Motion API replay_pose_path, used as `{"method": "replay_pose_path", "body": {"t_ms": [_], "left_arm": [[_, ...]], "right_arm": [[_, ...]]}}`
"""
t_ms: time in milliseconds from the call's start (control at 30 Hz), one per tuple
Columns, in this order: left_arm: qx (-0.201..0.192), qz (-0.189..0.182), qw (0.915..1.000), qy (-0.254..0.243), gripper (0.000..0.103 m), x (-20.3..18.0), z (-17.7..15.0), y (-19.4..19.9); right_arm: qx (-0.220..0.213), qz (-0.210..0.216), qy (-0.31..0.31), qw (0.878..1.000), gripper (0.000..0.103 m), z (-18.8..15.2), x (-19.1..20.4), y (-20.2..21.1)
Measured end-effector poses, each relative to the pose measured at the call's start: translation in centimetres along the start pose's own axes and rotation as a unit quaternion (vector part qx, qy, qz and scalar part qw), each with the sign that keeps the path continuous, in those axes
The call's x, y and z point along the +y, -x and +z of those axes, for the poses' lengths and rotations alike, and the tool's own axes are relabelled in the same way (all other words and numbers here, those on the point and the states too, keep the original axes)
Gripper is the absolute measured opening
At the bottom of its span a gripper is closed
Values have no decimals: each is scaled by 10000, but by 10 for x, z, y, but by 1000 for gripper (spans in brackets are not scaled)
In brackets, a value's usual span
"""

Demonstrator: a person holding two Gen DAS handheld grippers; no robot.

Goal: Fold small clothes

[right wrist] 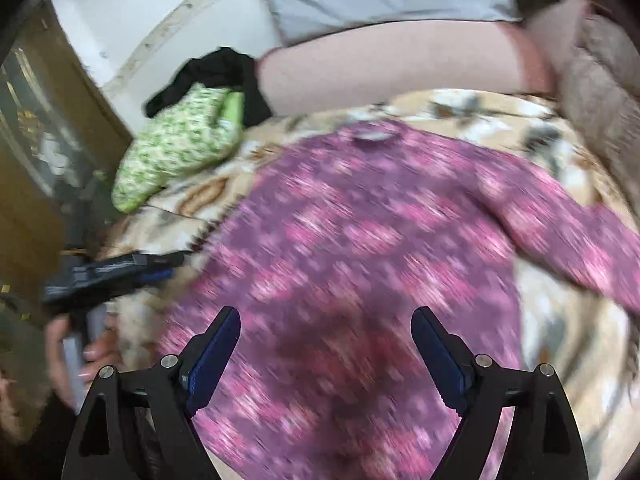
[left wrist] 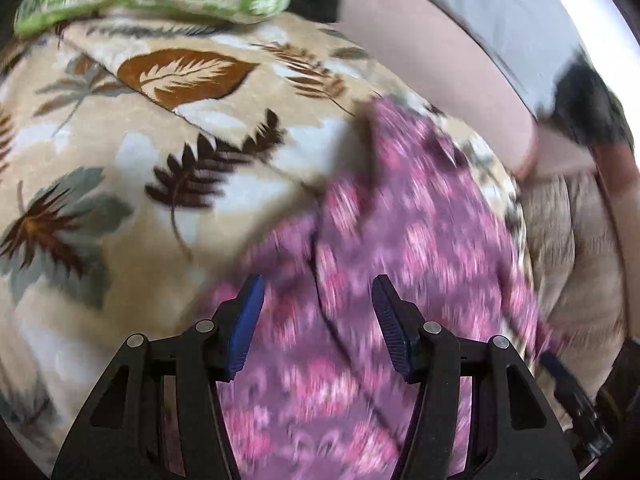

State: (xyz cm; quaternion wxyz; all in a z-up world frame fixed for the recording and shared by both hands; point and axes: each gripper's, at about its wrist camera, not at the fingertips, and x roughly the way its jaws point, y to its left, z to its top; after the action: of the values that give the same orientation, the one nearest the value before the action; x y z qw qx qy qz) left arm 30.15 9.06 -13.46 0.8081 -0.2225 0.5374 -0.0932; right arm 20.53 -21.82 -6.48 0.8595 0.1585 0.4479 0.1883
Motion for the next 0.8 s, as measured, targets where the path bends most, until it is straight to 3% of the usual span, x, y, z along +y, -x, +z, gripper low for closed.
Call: {"method": "replay_pose_path", "body": {"t_ms": [100, 233, 267, 400, 533, 567, 633, 733, 800], "left_arm": [[100, -6, 9993, 349, 56, 11, 33, -21], [349, -28, 9985, 414, 56, 18, 60, -61], [448, -89, 9980, 444, 52, 21, 61, -71], [669, -600, 9943, 567, 48, 29, 48, -90], [646, -846, 9928, 550, 47, 19, 51, -85], [699, -785, 9935, 446, 47, 15, 50, -88], [850, -703, 9935, 277, 11, 7, 47, -96], [675, -741, 9944, 335, 5, 9, 48, -86], [185, -824, 9955, 433, 4, 15, 56, -59]], "right_arm": [[217, 436, -110, 9988, 86, 52, -1, -35], [684, 233, -24, 9974, 79, 120, 2, -106], [862, 112, -11, 9962, 70, 137, 1, -132], [1234, -73, -187, 9922, 57, 180, -9, -200], [1417, -271, -279, 9891, 56, 205, -10, -248], [1667, -305, -254, 9852, 45, 202, -7, -264], [1861, -323, -166, 9819, 17, 195, -1, -273], [1568, -333, 16, 9871, 12, 197, 12, -257], [1356, -279, 25, 9904, 11, 206, 14, -245]]}}
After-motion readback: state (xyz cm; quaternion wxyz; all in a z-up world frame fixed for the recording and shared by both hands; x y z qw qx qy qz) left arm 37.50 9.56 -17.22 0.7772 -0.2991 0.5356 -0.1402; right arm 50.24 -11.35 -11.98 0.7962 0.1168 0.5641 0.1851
